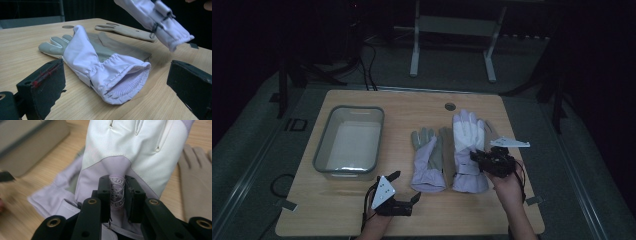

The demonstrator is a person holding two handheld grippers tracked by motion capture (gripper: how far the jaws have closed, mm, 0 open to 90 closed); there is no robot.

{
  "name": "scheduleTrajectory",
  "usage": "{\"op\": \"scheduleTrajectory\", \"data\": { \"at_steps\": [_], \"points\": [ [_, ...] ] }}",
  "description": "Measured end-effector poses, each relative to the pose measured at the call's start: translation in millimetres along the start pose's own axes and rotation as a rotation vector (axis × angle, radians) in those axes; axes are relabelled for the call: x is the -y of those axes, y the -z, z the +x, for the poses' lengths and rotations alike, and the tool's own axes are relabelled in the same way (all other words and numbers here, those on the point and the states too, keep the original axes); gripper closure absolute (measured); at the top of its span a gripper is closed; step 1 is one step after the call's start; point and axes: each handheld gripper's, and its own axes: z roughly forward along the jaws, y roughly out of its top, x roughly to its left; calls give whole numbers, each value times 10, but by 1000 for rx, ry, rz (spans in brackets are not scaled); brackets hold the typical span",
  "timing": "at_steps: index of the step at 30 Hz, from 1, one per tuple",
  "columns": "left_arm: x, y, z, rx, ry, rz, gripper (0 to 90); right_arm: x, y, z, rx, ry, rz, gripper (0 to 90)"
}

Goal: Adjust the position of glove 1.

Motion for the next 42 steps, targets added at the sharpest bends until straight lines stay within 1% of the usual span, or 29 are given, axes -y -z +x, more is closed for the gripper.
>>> {"op": "scheduleTrajectory", "data": {
  "at_steps": [5, 8, 11, 14, 16, 17, 21, 24, 25, 27, 30, 35, 41, 42],
  "points": [
    [1, 4, -1, -4, 1, -3, 20, -126, -43, 161, 8, -17, -23, 762],
    [2, 3, -4, -5, 0, -4, 20, -201, -54, 275, -10, -19, -45, 762],
    [0, -3, -12, -22, -10, -2, 20, -277, -76, 406, -31, -9, -66, 762],
    [1, -1, -10, -20, -10, -4, 20, -338, -122, 529, -49, -9, -80, 763],
    [1, 1, -7, -17, -9, -5, 20, -360, -169, 605, -46, -2, -87, 763],
    [2, 1, -8, -16, -9, -6, 20, -367, -200, 635, -50, -4, -86, 763],
    [3, 3, -13, -9, -16, -7, 20, -376, -324, 733, -70, -43, -82, 763],
    [3, 3, -15, -9, -18, -8, 20, -369, -416, 800, -78, -61, -76, 763],
    [2, 2, -15, -10, -20, -8, 20, -360, -450, 826, -76, -65, -70, 763],
    [3, 4, -19, -13, -18, -9, 20, -325, -534, 881, -56, -49, -50, 763],
    [3, 7, -18, -16, -21, -7, 20, -244, -668, 896, -47, -50, -10, 762],
    [3, 6, -14, -14, -17, -7, 20, -129, -874, 833, -29, -67, 52, 762],
    [3, 5, -15, -14, -16, -7, 20, -75, -1084, 772, -16, -69, 105, 755],
    [3, 5, -15, -14, -16, -7, 20, -75, -1084, 772, -16, -69, 105, 755]
  ]
}}
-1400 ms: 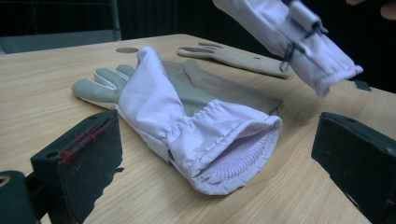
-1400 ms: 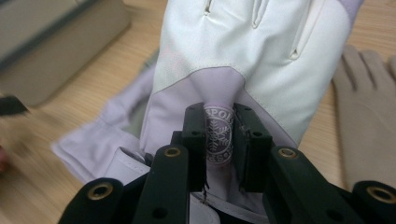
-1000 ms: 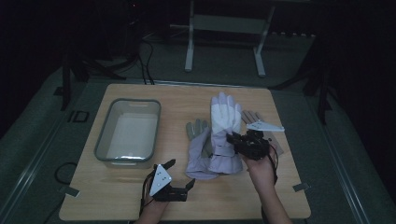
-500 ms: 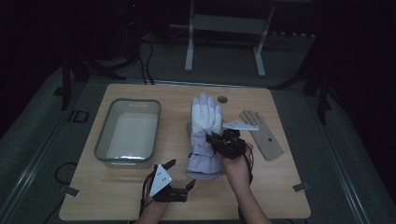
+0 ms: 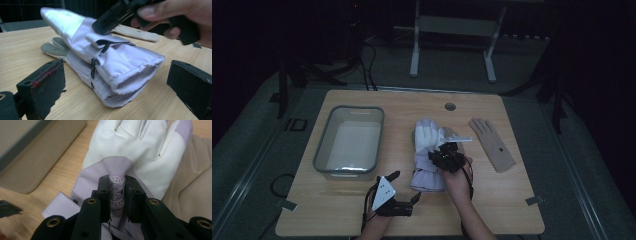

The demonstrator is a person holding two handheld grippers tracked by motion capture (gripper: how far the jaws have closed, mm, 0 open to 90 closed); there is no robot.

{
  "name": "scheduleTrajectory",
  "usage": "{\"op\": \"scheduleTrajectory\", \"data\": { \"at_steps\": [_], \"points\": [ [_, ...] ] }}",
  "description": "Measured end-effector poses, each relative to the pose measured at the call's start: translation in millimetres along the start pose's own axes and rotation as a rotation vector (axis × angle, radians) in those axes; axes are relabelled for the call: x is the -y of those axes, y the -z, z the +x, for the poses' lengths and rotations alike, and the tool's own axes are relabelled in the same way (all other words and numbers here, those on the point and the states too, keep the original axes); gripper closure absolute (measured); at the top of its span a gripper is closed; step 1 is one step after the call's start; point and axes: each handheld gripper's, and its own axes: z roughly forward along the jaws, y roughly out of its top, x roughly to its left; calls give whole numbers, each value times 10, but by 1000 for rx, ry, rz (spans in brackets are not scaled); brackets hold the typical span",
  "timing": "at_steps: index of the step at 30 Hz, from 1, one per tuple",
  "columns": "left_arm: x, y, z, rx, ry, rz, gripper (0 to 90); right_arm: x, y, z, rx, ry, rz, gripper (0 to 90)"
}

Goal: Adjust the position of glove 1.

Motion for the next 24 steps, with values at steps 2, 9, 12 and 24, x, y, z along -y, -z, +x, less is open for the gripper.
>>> {"op": "scheduleTrajectory", "data": {
  "at_steps": [2, 9, 12, 24],
  "points": [
    [0, 1, 5, 1, 5, 1, 20, 16, -103, -24, 11, 8, 21, 754],
    [-1, -1, -1, -3, 1, 3, 20, 58, -133, -94, -10, -16, 20, 703],
    [-2, -2, 2, -7, 7, 5, 20, 55, -150, -96, 4, -6, 22, 653],
    [-6, -13, 21, -24, 34, 13, 20, -26, 70, -215, -56, 19, -44, 446]
  ]
}}
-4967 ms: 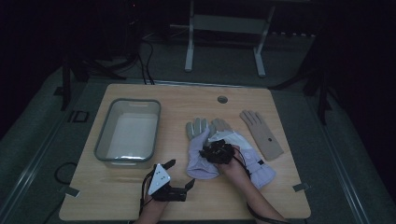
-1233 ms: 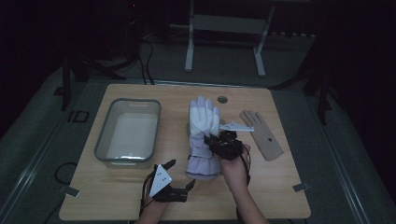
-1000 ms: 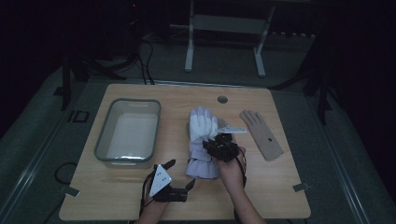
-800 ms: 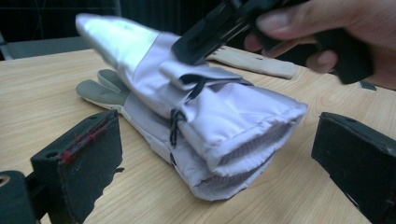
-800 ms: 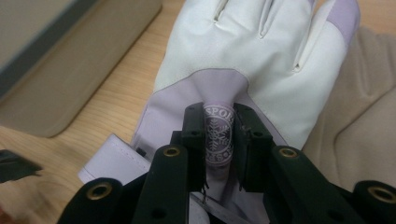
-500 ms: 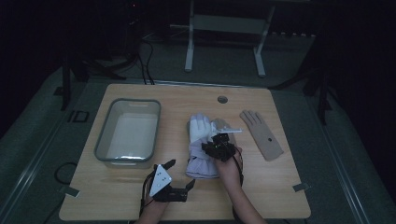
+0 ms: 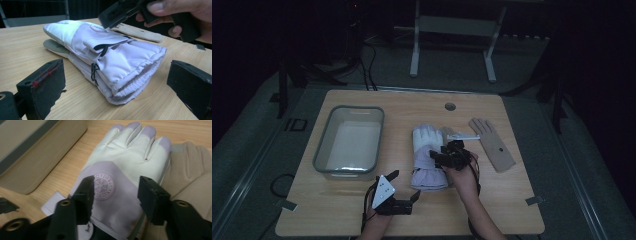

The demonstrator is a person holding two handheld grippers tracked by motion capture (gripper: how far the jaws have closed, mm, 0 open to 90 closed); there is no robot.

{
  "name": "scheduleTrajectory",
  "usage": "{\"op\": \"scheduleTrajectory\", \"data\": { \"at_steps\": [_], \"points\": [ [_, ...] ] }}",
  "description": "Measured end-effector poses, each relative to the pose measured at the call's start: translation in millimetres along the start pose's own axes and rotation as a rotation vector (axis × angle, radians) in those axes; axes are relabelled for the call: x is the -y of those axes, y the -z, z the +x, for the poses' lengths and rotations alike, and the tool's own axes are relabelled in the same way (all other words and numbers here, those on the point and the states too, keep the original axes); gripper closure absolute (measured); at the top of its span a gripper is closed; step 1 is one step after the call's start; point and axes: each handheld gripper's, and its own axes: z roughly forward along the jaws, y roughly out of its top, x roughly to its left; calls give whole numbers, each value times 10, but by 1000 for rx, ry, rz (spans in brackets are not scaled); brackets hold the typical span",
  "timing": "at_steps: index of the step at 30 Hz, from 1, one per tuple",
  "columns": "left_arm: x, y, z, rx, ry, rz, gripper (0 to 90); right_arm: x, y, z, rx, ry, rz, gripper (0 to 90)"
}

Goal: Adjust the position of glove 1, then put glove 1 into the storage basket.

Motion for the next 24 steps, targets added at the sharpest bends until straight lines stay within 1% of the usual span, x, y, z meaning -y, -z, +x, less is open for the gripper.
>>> {"op": "scheduleTrajectory", "data": {
  "at_steps": [1, 2, 3, 4, 6, 7, 8, 9, 11, 13, 14, 15, 16, 19, 20, 21, 22, 24],
  "points": [
    [0, 0, 0, 0, 0, 0, 20, -1, 22, -20, -4, -3, -8, 405],
    [0, -2, 1, -1, 4, -1, 20, -1, 22, -20, -4, -3, -8, 405],
    [0, -1, 5, 0, 6, 0, 20, 2, 40, -37, 0, 1, -19, 362],
    [-1, -1, 7, -1, 8, 1, 20, 18, 79, -87, -31, 3, -22, 257],
    [-2, -4, 10, -2, 14, 2, 20, 34, 114, -127, -57, -6, -33, 236],
    [-2, -4, 11, -4, 15, 2, 20, 46, 136, -152, -74, -6, -45, 204],
    [-2, -5, 10, -5, 17, 2, 20, 54, 155, -173, -83, -4, -43, 171],
    [-2, -5, 10, -5, 17, 2, 20, 65, 182, -197, -96, 2, -53, 164],
    [-3, -9, 11, -8, 23, 2, 20, 85, 213, -226, -107, 25, -48, 153],
    [-4, -10, 16, -8, 24, 7, 20, 108, 237, -278, -129, 31, -66, 159],
    [-4, -10, 16, -8, 24, 7, 20, 119, 245, -307, -135, 30, -70, 161],
    [-5, -12, 17, -8, 30, 7, 20, 119, 245, -307, -135, 30, -70, 161],
    [-6, -15, 18, -9, 32, 9, 20, 136, 262, -364, -145, 39, -75, 162],
    [-8, -19, 17, -12, 29, 16, 20, 151, 293, -396, -141, 68, -97, 158],
    [-8, -19, 17, -12, 29, 16, 20, 151, 293, -396, -141, 68, -97, 158],
    [-9, -20, 16, -15, 29, 17, 20, 153, 307, -397, -131, 75, -104, 157],
    [-9, -19, 17, -15, 29, 17, 20, 146, 328, -386, -128, 99, -108, 157],
    [-9, -20, 16, -18, 30, 18, 20, 137, 340, -382, -124, 105, -111, 158]
  ]
}}
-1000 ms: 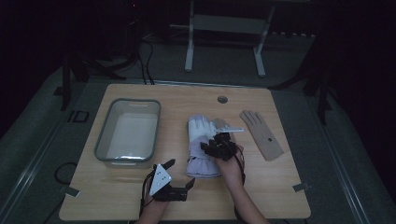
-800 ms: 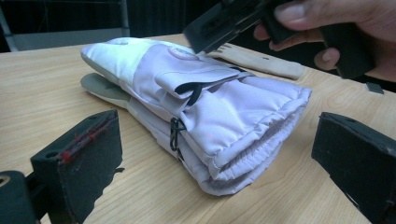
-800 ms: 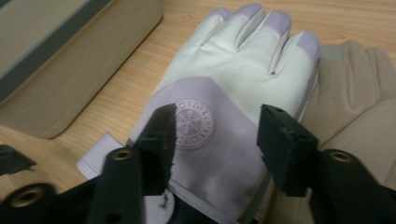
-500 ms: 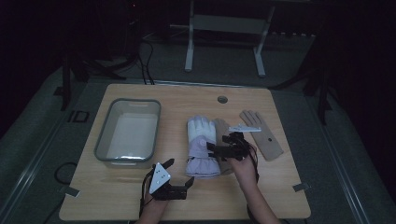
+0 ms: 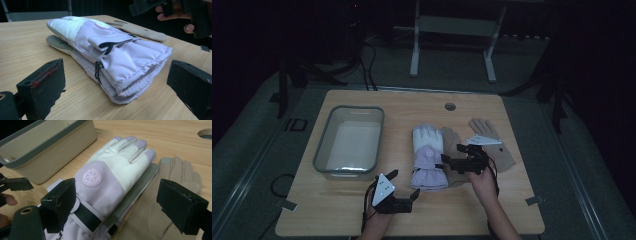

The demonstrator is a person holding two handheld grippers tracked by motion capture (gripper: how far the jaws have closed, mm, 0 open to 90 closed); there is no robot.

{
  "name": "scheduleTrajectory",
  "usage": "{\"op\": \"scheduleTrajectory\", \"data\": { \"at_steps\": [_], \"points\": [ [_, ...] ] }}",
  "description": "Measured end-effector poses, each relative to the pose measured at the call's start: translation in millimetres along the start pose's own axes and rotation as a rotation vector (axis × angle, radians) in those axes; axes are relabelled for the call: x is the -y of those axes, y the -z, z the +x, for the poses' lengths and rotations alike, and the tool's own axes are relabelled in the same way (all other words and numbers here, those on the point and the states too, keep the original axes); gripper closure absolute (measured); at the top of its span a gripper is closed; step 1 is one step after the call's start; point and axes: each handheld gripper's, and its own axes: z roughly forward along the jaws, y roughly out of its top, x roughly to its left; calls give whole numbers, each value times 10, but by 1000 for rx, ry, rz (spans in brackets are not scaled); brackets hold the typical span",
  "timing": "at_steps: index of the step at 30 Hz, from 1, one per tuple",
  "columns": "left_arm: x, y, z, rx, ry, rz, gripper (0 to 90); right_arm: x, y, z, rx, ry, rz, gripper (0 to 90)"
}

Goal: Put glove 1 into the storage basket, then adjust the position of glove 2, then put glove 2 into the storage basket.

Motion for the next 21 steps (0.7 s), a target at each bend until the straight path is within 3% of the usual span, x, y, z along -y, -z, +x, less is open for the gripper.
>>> {"op": "scheduleTrajectory", "data": {
  "at_steps": [4, 8, 10, 12, 14, 18, 21],
  "points": [
    [-2, -6, -7, -21, 3, 3, 20, -6, 35, 14, -2, 51, -22, 151],
    [-13, -2, 11, -16, 27, 27, 20, 8, 83, -13, -3, 39, 4, 155],
    [-123, 47, 50, 9, 73, 30, 20, 24, 150, -79, -14, -4, 25, 147],
    [-166, 57, 62, 22, 87, 33, 20, 23, 168, -100, -6, -9, 33, 143],
    [-301, 65, 104, 60, 119, 69, 20, 6, 196, -155, -14, -6, 44, 143],
    [-432, 40, 125, 94, 119, 149, 20, -52, 227, -194, -28, 10, 45, 140],
    [-497, -41, 109, 108, 111, 232, 20, -95, 230, -228, -81, -51, 48, 139]
  ]
}}
